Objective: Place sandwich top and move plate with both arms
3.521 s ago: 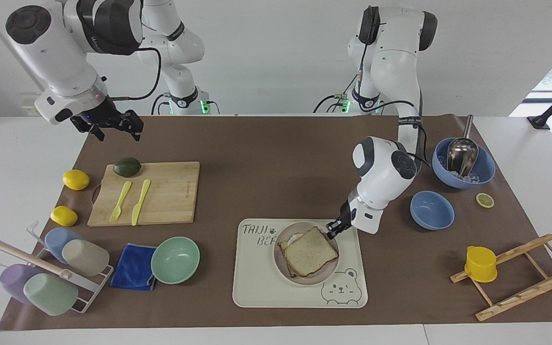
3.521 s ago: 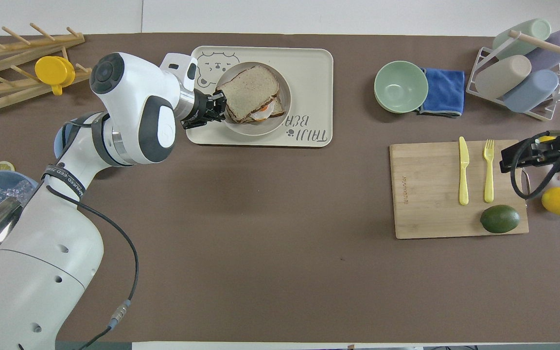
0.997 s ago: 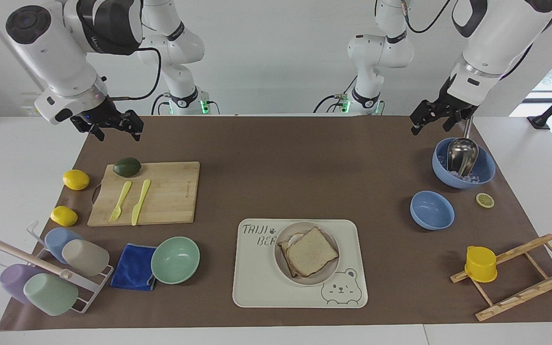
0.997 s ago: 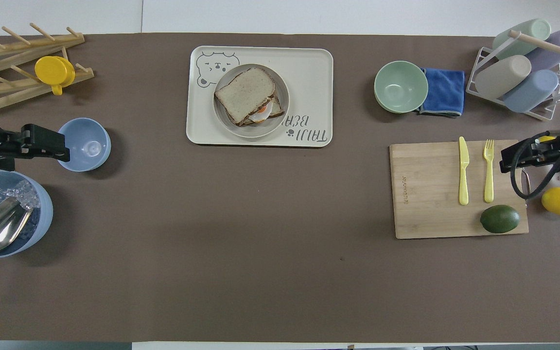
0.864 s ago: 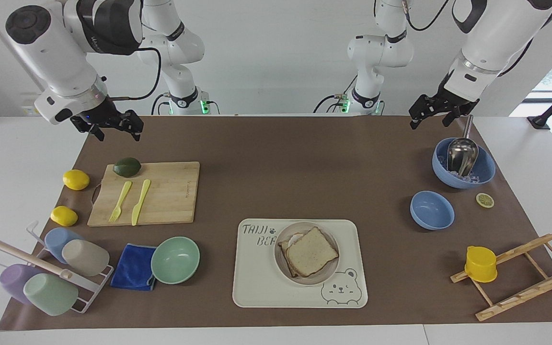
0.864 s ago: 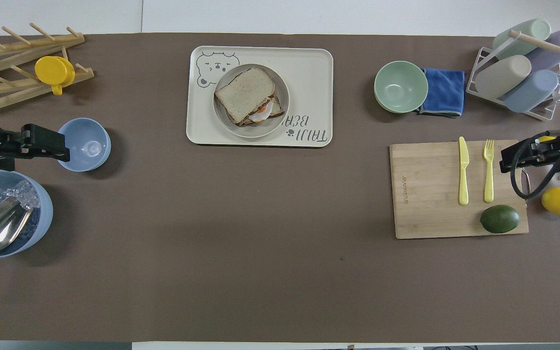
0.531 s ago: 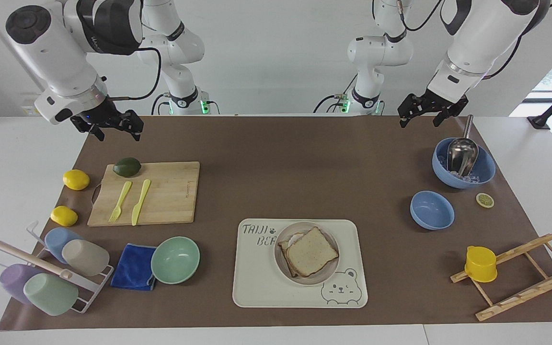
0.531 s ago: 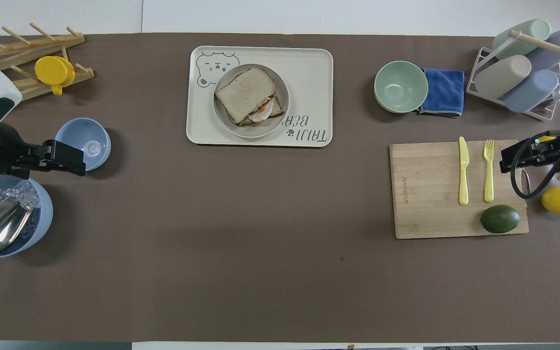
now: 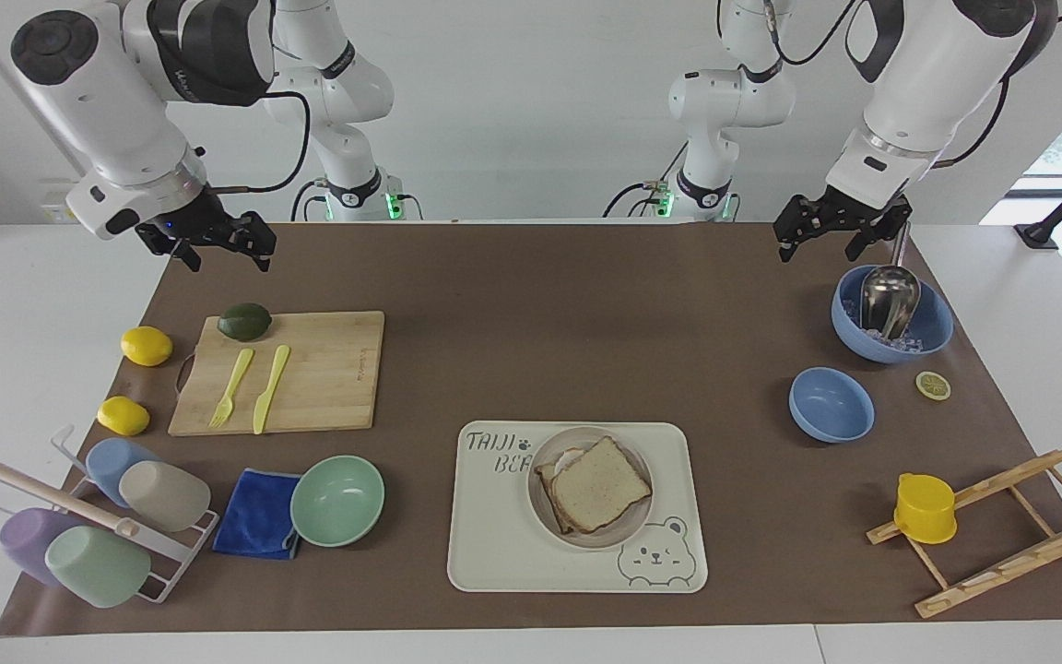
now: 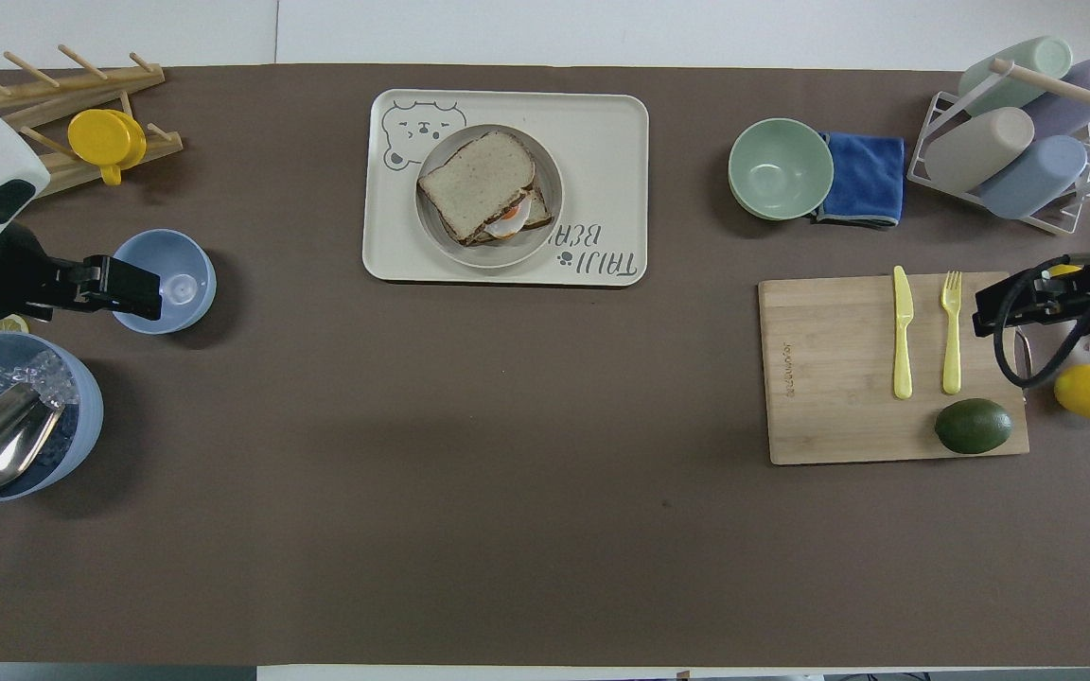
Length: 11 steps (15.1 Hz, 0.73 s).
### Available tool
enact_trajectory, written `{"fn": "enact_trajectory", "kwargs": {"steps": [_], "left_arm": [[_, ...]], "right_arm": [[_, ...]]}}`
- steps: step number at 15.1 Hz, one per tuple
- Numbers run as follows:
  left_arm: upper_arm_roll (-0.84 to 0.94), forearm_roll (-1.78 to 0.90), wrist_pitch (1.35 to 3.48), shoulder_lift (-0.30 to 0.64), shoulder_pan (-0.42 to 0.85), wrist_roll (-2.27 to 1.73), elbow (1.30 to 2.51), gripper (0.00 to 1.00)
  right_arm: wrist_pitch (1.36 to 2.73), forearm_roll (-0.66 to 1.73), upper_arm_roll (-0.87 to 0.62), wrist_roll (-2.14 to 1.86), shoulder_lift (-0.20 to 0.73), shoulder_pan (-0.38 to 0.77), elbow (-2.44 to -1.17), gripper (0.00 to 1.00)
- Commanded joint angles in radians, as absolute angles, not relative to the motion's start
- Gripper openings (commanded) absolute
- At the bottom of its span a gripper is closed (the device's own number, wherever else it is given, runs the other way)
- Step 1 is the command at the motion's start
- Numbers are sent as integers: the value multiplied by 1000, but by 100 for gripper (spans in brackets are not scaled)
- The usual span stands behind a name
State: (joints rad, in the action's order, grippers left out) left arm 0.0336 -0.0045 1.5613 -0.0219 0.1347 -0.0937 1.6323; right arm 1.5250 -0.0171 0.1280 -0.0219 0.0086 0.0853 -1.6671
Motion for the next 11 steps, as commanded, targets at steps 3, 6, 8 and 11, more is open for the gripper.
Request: {"fn": "enact_trajectory", "kwargs": {"steps": [3, 6, 8, 11], "left_arm": [[63, 14, 1516, -25, 98, -81, 1626, 100], [60, -1, 1531, -22, 98, -101, 1617, 100], [58, -15, 1549, -21, 97, -110, 1606, 100], [57, -15, 1574, -21, 97, -110, 1609, 100]], "right_arm": [[1517, 6, 129, -37, -6, 80, -1677, 100], [1517, 6, 129, -37, -5, 80, -1677, 100], [1517, 6, 129, -37, -5, 80, -1677, 100], [1517, 6, 129, -37, -6, 80, -1678, 100]]}}
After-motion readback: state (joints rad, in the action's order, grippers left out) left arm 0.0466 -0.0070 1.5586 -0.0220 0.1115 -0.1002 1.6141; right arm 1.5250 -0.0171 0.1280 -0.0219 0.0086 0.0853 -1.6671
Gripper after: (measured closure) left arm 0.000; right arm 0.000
